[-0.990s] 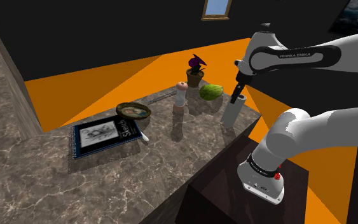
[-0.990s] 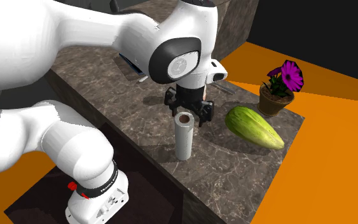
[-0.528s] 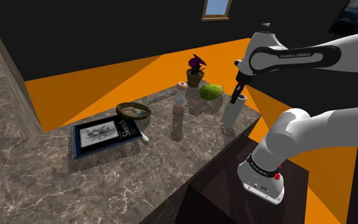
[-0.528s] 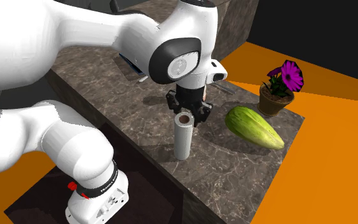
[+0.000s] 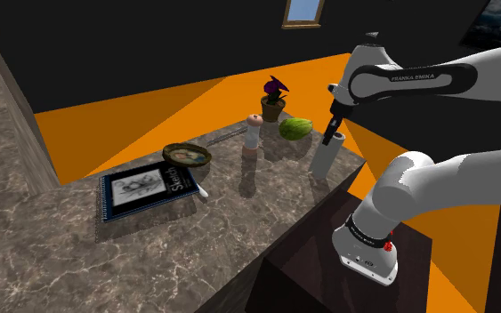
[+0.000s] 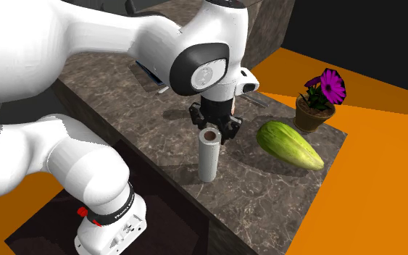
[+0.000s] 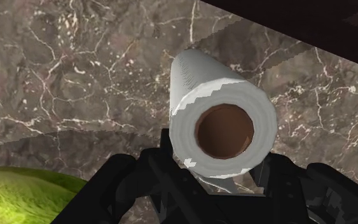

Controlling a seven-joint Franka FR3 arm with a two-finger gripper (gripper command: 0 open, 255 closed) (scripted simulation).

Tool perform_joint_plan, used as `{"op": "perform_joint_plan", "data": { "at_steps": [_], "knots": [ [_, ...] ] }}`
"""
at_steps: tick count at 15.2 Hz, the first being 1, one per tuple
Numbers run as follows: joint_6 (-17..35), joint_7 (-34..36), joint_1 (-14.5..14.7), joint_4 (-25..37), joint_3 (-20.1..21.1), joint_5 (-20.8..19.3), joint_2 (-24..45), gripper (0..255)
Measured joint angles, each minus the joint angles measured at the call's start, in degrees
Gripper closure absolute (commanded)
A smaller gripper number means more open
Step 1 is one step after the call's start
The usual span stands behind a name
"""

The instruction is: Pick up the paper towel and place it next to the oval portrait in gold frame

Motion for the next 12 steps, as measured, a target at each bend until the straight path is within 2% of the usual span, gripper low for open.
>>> {"op": "perform_joint_plan", "data": {
  "at_steps": [12],
  "knots": [
    [-9.61, 0.06, 0.77, 6.76, 3.21, 2.62, -2.87, 255]
  ]
}}
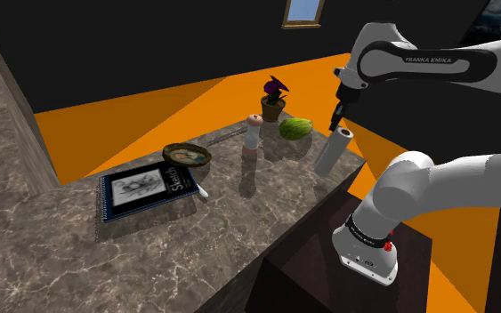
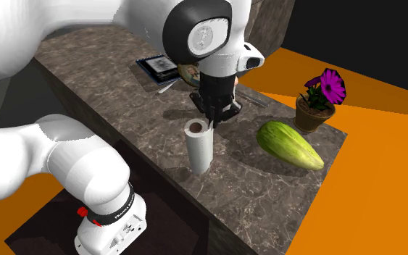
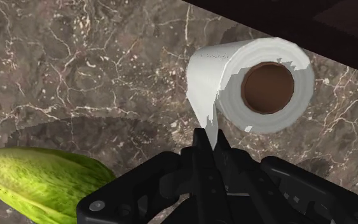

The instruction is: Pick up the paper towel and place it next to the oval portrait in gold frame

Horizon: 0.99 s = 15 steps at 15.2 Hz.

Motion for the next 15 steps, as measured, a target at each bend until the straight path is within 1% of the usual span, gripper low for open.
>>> {"op": "perform_joint_plan", "data": {
  "at_steps": [15],
  "knots": [
    [-11.03, -0.52, 1.17, 11.22, 2.84, 2.71, 0.16, 255]
  ]
}}
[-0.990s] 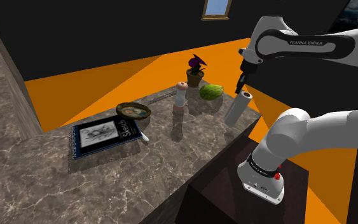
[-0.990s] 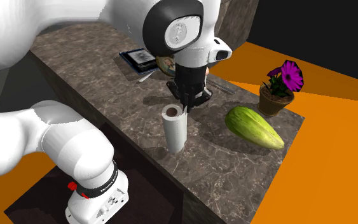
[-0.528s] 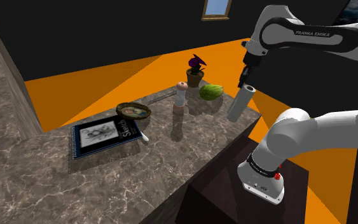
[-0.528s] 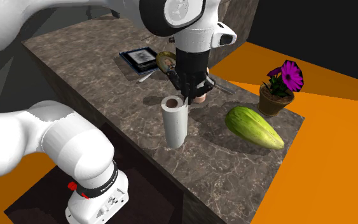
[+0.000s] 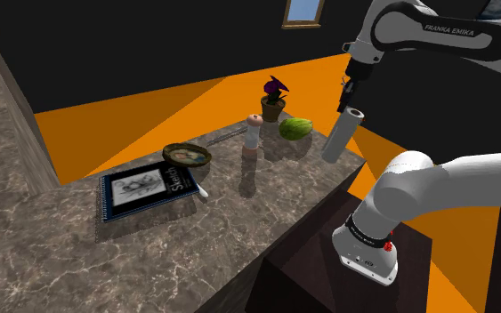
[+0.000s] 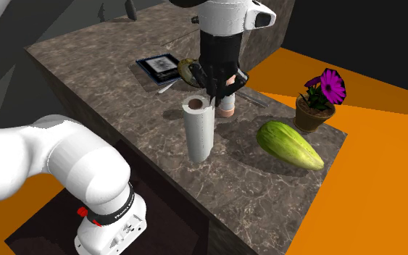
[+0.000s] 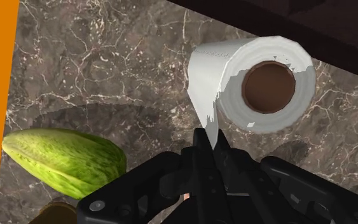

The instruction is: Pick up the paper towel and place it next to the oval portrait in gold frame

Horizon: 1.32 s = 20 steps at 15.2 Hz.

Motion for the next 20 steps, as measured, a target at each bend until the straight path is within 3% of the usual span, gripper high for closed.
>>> {"op": "perform_joint_plan", "data": {
  "at_steps": [20],
  "knots": [
    [-13.79, -0.76, 1.63, 18.16, 2.63, 2.88, 4.44, 255]
  ]
}}
